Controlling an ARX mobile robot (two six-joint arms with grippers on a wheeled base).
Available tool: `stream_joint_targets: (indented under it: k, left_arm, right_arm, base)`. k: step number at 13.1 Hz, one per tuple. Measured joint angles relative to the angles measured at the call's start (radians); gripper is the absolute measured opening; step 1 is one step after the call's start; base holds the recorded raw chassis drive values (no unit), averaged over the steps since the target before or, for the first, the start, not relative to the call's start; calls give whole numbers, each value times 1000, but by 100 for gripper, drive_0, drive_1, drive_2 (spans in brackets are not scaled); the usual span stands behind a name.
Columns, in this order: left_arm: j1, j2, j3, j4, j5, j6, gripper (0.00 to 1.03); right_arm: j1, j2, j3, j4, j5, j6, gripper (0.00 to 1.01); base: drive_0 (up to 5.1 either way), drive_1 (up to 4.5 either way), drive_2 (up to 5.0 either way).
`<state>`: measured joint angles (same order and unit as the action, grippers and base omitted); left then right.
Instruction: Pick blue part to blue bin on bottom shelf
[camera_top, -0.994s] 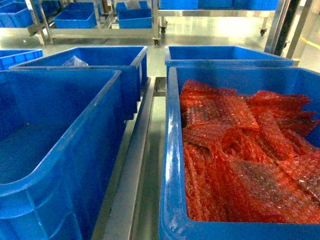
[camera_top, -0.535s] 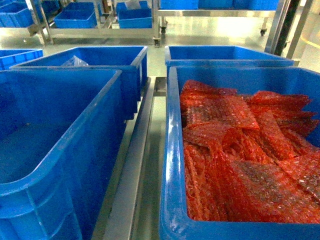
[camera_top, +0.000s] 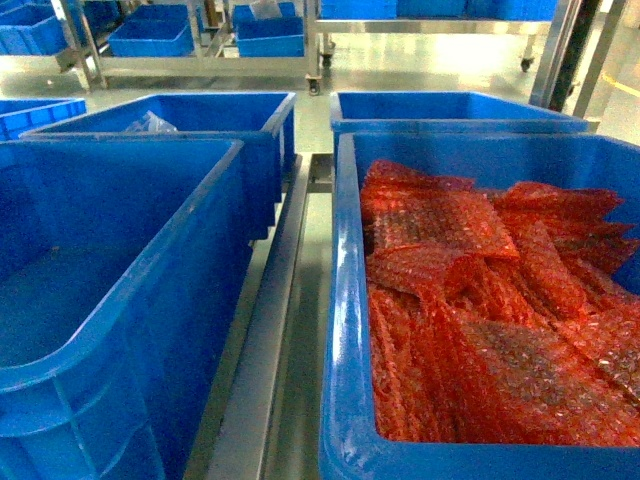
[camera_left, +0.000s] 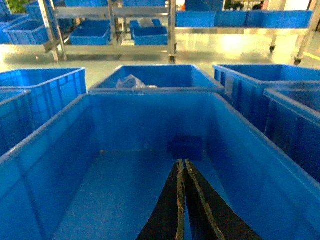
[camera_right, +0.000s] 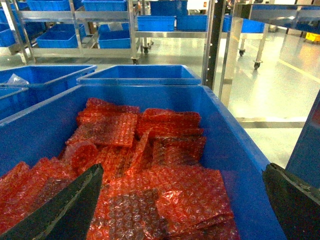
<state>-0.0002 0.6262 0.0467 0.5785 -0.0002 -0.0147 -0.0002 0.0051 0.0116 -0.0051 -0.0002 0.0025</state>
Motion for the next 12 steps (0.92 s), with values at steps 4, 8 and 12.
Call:
stream_joint_targets:
  k: [4, 8, 12]
  left_arm:
    - [0, -98, -36, -59, 0, 0, 2]
    - [0, -254, -36, -206, 0, 0, 2]
    - [0, -361, -36, -310, 0, 0, 2]
  right_arm:
    - [0, 0, 0, 0, 0, 0, 98]
    - [0, 0, 0, 0, 0, 0, 98]
    - [0, 0, 0, 0, 0, 0, 98]
  base:
    - [0, 0, 0]
    - [0, 0, 0]
    - [0, 0, 0]
